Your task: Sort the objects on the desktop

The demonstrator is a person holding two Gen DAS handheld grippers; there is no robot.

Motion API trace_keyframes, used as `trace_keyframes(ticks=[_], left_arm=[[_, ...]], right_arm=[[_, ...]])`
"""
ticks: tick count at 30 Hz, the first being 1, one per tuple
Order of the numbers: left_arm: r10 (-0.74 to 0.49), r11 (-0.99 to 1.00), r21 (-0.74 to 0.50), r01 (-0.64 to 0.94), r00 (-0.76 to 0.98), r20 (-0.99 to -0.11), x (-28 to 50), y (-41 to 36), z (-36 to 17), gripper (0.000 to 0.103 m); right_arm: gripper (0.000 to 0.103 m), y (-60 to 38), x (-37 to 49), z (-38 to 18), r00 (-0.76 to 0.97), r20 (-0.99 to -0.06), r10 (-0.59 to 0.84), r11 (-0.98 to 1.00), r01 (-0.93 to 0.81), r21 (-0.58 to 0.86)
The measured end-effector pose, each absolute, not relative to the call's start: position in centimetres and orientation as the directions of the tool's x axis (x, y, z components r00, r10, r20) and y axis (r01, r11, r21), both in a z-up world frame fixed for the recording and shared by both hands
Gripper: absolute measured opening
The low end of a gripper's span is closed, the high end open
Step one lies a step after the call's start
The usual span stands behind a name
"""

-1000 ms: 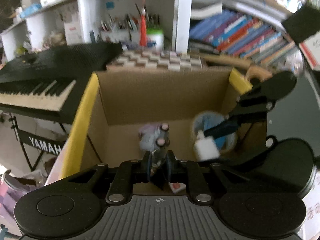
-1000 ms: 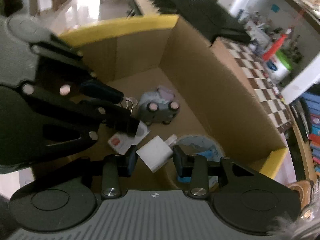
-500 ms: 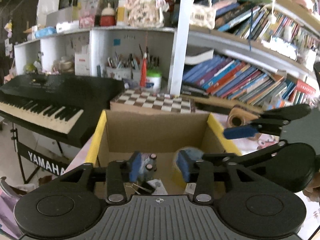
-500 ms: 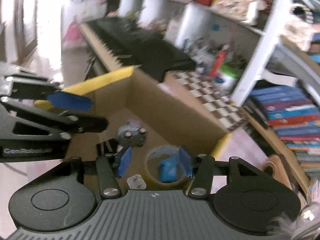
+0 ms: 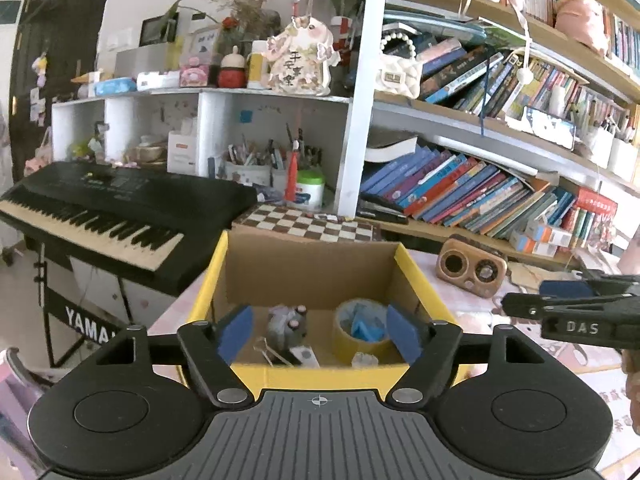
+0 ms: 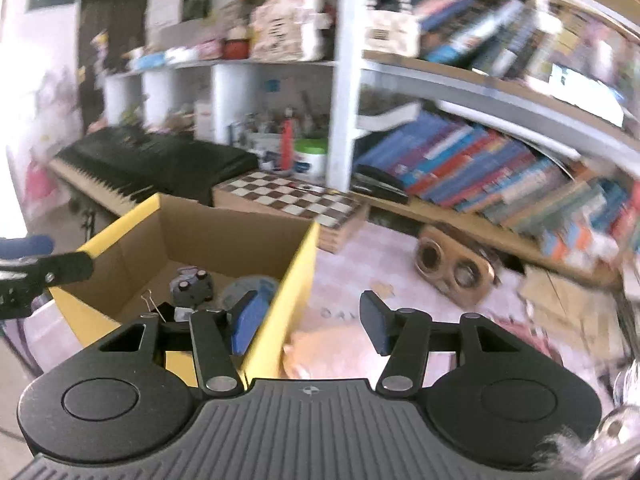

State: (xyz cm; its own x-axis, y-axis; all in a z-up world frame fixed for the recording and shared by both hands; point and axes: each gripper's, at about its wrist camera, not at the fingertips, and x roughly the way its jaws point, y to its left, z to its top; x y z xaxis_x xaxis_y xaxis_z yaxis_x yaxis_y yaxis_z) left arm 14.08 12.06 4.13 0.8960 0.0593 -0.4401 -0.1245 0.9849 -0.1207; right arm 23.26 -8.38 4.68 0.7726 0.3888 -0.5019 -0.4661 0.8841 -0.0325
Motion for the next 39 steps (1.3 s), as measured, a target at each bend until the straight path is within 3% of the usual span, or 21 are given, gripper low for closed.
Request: trace_keyframes(ticks=[16, 20, 39], left_arm=[[-0.013, 0.996, -0.087, -0.036, 0.866, -0.500, 7.1, 9.2, 1.8, 0.083], [-0.013, 0.997, -0.072, -0.028, 0.855, -0.518, 5.5, 8.5, 0.8, 0.084], [-0.088, 0.996, -0.038, 0.082, 0.784, -0.615, 2.6, 5.7, -1.7, 0.086]], right_arm=[[0.056, -12.3, 12.5, 1.5, 0.801, -0.533, 0.272, 0.946, -0.323, -0.003], [0.065, -12.3, 10.0, 0.1, 0.795, -0.554, 0.246, 0.952, -0.305, -0.015], [0.082, -12.6, 3.9, -2.6, 0.755, -0.622, 0.208, 0.958, -0.287, -0.028]])
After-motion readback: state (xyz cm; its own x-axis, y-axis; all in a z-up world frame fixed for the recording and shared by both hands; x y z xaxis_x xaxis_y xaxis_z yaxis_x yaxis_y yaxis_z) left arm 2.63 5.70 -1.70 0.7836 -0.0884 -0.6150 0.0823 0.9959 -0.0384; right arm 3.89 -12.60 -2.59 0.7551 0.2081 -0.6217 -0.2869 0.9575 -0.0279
